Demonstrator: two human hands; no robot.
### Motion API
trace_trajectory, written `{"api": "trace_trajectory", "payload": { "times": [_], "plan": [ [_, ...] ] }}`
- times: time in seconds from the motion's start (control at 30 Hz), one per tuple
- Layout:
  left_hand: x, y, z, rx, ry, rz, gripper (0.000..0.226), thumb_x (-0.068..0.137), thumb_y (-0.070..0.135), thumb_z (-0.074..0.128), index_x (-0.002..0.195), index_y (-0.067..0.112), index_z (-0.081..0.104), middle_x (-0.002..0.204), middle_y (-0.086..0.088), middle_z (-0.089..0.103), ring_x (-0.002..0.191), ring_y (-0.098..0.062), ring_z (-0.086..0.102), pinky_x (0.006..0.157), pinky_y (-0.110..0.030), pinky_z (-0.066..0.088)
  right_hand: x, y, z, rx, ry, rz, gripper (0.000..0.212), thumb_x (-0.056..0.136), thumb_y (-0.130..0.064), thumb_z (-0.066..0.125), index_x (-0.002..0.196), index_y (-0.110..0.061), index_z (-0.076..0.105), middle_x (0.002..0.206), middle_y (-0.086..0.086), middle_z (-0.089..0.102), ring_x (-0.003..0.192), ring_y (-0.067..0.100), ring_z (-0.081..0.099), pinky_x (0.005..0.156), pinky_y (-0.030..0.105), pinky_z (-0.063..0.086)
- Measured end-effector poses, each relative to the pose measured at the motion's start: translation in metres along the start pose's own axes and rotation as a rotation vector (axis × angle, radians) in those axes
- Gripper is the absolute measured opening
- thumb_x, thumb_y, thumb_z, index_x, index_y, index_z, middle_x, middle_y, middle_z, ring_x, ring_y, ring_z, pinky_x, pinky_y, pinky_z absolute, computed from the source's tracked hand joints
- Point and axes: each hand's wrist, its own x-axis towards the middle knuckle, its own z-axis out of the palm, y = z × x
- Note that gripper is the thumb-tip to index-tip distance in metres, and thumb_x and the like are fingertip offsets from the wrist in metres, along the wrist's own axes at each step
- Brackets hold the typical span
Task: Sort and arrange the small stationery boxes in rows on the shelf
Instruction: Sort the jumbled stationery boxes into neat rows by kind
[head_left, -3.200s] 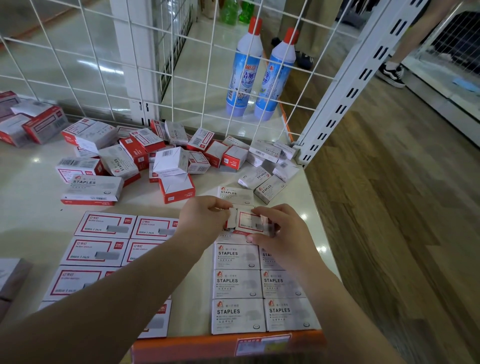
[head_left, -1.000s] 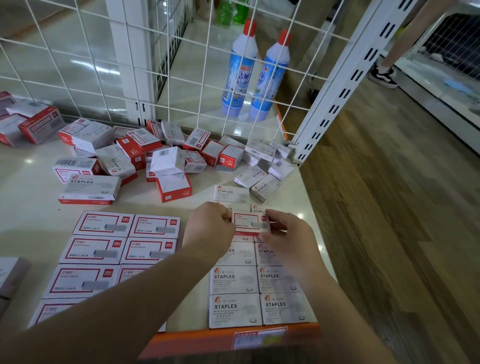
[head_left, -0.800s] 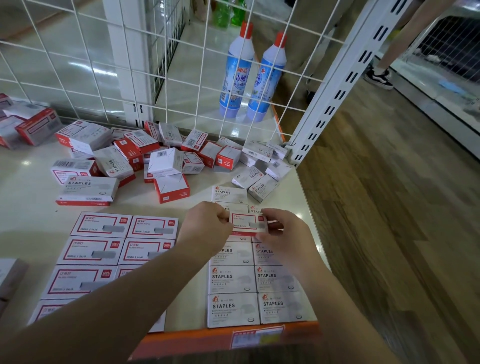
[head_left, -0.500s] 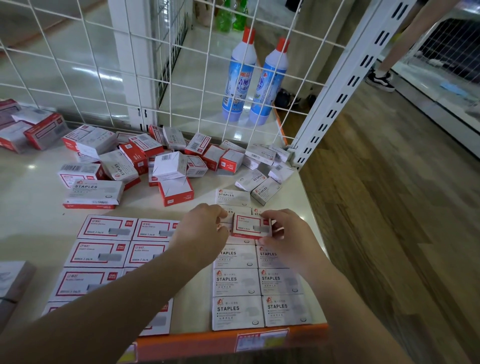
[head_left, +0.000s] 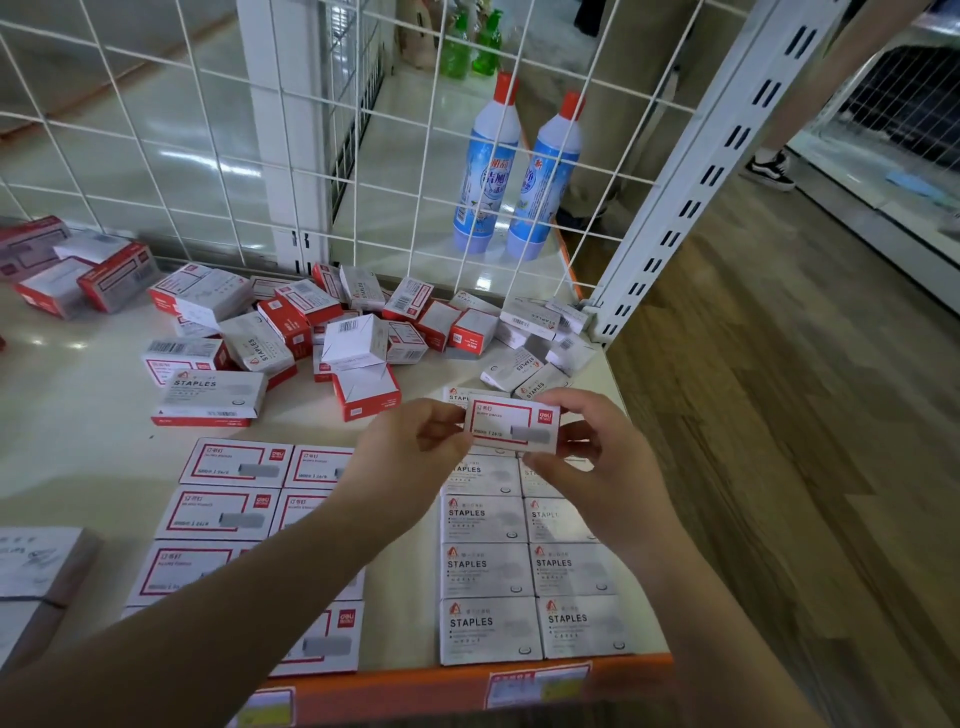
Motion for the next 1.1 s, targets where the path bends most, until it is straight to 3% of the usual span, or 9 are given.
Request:
{"api": "trace_trajectory", "payload": {
  "times": [0.17,0.33,0.5,0.63,0.8,1.0,1.1],
  "plan": [
    [-0.002,-0.001,-0.002,-0.037,-0.011,0.002,0.020,0.086,0.011,0.062,0.082,0.029,0.057,0.082,0.011,0.067,0.079,-0.003,0.064,0.074,-0.018,0.050,-0.001,-0.006,-0.005,0.034,-0.049,0.036,0.051,0.075,0.001,0.072,0.110,-0.034,0.056,0.106,-0.017,0.062,0.087,0.001,0.060,0.078,0.013,0.049],
    [-0.003,-0.002,-0.004,-0.010,0.016,-0.004,0.017,0.090,0.009,0.057,0.090,0.026,0.058,0.081,0.015,0.064,0.078,0.001,0.061,0.068,-0.013,0.048,-0.005,-0.007,-0.005,-0.004,-0.078,0.014,0.051,0.074,-0.001,0.073,0.103,-0.040,0.055,0.104,-0.018,0.062,0.087,-0.001,0.059,0.076,0.012,0.049],
    [-0.004,-0.002,-0.001,0.025,0.016,0.008,0.016,0.089,0.011,0.059,0.091,0.026,0.059,0.078,0.016,0.064,0.073,0.003,0.061,0.064,-0.006,0.045,-0.006,0.003,-0.005,-0.120,-0.062,0.022,0.048,0.077,-0.008,0.073,0.112,-0.035,0.056,0.106,-0.017,0.062,0.090,-0.002,0.057,0.078,0.013,0.049],
    [-0.007,-0.004,0.004,0.042,0.014,0.002,0.013,0.089,0.012,0.059,0.096,0.023,0.059,0.081,0.013,0.065,0.076,0.001,0.061,0.065,-0.009,0.047,-0.009,0.009,-0.008,-0.116,-0.057,0.038,0.048,0.078,-0.007,0.072,0.110,-0.038,0.055,0.106,-0.018,0.061,0.091,-0.002,0.057,0.080,0.014,0.049],
    [-0.007,-0.003,0.010,0.038,0.012,-0.029,0.012,0.089,0.014,0.058,0.098,0.023,0.059,0.083,0.012,0.065,0.078,-0.001,0.061,0.057,-0.006,0.046,-0.007,0.014,-0.012,-0.115,-0.065,0.040,0.046,0.079,-0.006,0.070,0.115,-0.032,0.057,0.106,-0.016,0.063,0.091,-0.002,0.058,0.081,0.012,0.048],
    [-0.003,-0.006,0.017,0.194,-0.009,0.017,0.023,0.091,0.024,0.056,0.113,0.022,0.058,0.092,0.012,0.062,0.087,-0.004,0.059,0.080,-0.024,0.052,-0.003,0.019,-0.020,-0.144,-0.080,0.026,0.043,0.082,-0.009,0.067,0.114,-0.034,0.056,0.105,-0.017,0.062,0.095,0.001,0.059,0.084,0.016,0.049],
    [-0.001,-0.008,0.021,0.377,0.002,0.091,0.029,0.092,0.027,0.053,0.120,0.023,0.055,0.106,0.010,0.059,0.098,-0.005,0.054,0.090,-0.023,0.045,0.004,0.022,-0.026,-0.150,-0.066,0.043,0.040,0.084,-0.009,0.064,0.104,-0.042,0.054,0.101,-0.017,0.063,0.092,0.002,0.059,0.081,0.017,0.049]
  ]
}}
